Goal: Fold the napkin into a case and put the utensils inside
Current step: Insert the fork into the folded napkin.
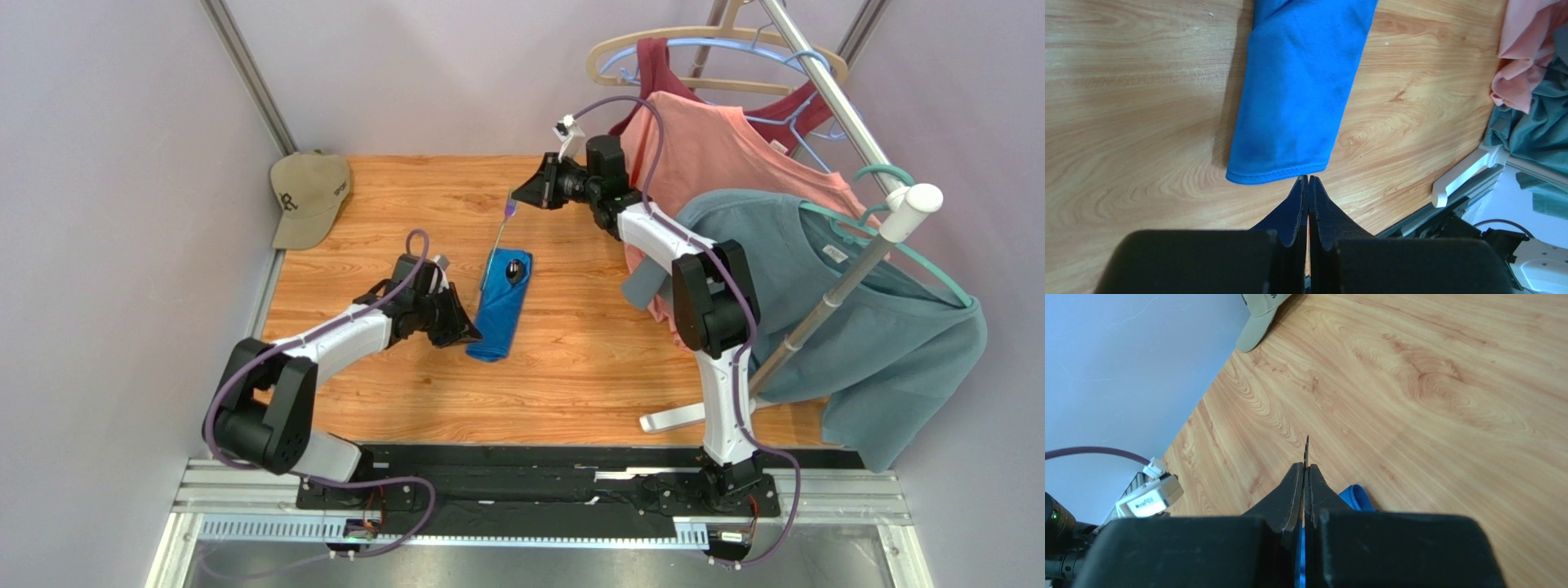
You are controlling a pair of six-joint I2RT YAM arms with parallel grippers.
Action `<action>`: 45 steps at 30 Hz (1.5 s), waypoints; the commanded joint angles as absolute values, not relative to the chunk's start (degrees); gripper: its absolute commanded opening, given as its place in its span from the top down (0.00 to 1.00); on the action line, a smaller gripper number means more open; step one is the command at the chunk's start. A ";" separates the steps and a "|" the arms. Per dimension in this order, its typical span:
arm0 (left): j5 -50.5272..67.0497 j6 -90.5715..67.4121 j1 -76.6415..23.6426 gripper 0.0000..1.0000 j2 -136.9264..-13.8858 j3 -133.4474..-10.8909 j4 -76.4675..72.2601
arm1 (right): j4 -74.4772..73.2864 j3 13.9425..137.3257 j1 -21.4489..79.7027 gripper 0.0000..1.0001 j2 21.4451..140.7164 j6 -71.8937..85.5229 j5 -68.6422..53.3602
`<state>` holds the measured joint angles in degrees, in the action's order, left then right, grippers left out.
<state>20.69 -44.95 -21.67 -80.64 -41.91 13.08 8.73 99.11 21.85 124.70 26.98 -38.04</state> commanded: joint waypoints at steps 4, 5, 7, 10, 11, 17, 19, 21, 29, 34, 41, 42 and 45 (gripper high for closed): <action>23.38 -45.97 -21.62 1.00 -85.51 -41.75 5.36 | 6.69 107.66 20.92 1.00 129.81 21.27 -41.57; 23.47 -45.71 -21.62 1.00 -85.69 -41.66 5.36 | 6.33 108.10 20.83 1.00 130.34 20.23 -41.75; 23.20 -44.92 -21.62 1.00 -86.13 -41.75 6.15 | 5.19 109.16 20.66 1.00 130.87 18.99 -42.18; 23.03 -44.47 -21.62 1.00 -86.57 -41.66 6.68 | 5.36 109.34 20.48 1.00 131.48 17.49 -43.15; 23.11 -44.56 -21.62 1.00 -86.57 -41.49 6.68 | 5.19 109.34 20.48 1.00 131.75 17.06 -43.24; 23.12 -45.09 -21.62 1.00 -87.45 -39.11 5.01 | 6.24 110.39 20.48 1.00 133.59 16.87 -44.65; 23.03 -45.18 -21.62 1.00 -88.24 -38.76 4.57 | 6.59 111.09 20.57 1.00 134.30 17.40 -45.17; 23.03 -45.09 -21.62 1.00 -88.85 -38.85 4.40 | 7.12 110.66 20.65 1.00 134.47 17.58 -45.18; 23.12 -45.35 -21.53 1.00 -90.00 -38.67 3.43 | 7.82 110.83 20.65 1.00 135.88 17.75 -45.97; 23.12 -45.53 -21.62 1.00 -90.26 -38.32 3.16 | 9.93 106.53 21.27 1.00 134.21 19.51 -45.70; 23.29 -47.11 -21.62 1.00 -90.35 -36.39 0.97 | 16.26 98.53 22.06 1.00 131.05 25.04 -45.88; 23.20 -47.11 -21.62 1.00 -90.18 -36.21 0.88 | 16.52 97.92 22.41 1.00 130.61 25.22 -46.23; 23.20 -47.11 -21.71 1.00 -90.09 -36.12 0.70 | 17.49 95.45 23.29 1.00 129.73 25.23 -46.06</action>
<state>24.16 -47.05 -21.67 -89.69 -37.12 1.78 12.58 97.67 21.45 134.72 24.05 -44.73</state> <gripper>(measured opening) 0.007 0.011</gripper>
